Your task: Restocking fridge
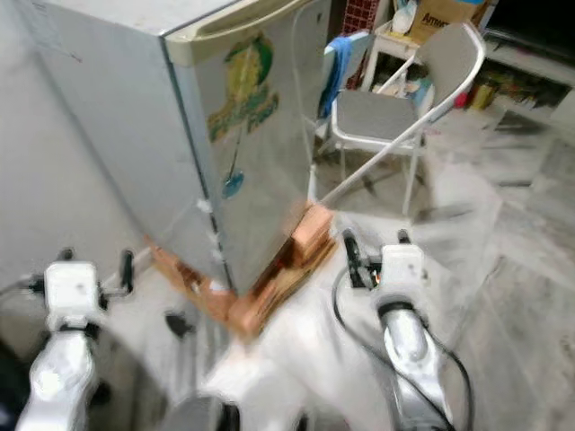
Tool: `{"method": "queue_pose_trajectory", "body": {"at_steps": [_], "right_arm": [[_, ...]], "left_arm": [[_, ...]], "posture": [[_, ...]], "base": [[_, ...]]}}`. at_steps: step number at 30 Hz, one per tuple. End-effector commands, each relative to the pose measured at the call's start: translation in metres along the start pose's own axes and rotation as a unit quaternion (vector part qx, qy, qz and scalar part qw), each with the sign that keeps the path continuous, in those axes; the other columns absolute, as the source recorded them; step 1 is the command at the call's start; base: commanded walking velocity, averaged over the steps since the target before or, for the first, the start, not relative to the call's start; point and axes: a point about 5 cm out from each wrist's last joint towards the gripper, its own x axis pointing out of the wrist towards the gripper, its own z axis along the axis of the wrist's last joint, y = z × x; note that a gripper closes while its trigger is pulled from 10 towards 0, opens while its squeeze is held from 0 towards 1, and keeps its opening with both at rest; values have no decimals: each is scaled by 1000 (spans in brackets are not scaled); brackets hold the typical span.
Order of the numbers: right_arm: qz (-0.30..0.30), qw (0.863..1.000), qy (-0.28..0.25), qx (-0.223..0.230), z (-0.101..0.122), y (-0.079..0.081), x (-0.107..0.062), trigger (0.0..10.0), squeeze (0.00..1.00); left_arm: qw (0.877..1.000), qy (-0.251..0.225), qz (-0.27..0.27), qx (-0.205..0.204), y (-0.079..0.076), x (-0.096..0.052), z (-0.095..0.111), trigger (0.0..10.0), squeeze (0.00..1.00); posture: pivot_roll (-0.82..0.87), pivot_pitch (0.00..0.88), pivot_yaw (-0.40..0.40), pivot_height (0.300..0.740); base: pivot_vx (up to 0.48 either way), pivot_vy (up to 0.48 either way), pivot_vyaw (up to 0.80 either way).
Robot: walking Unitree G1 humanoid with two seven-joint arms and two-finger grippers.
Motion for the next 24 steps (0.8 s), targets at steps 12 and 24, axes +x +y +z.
{"method": "queue_pose_trajectory", "body": {"at_steps": [12,24], "right_arm": [[11,999,-11,30,11,8,11,10000,0],[27,999,-24,28,18,10,16,10000,0]], "left_arm": [[1000,-6,-14,-9,-7,3,0,10000,0],[1000,-5,-20,-16,-13,3,-1,10000,0]], "posture": [[99,45,-31,740],[92,49,-38,740]], "base": [[0,25,-119],[0,402,-800]]}}
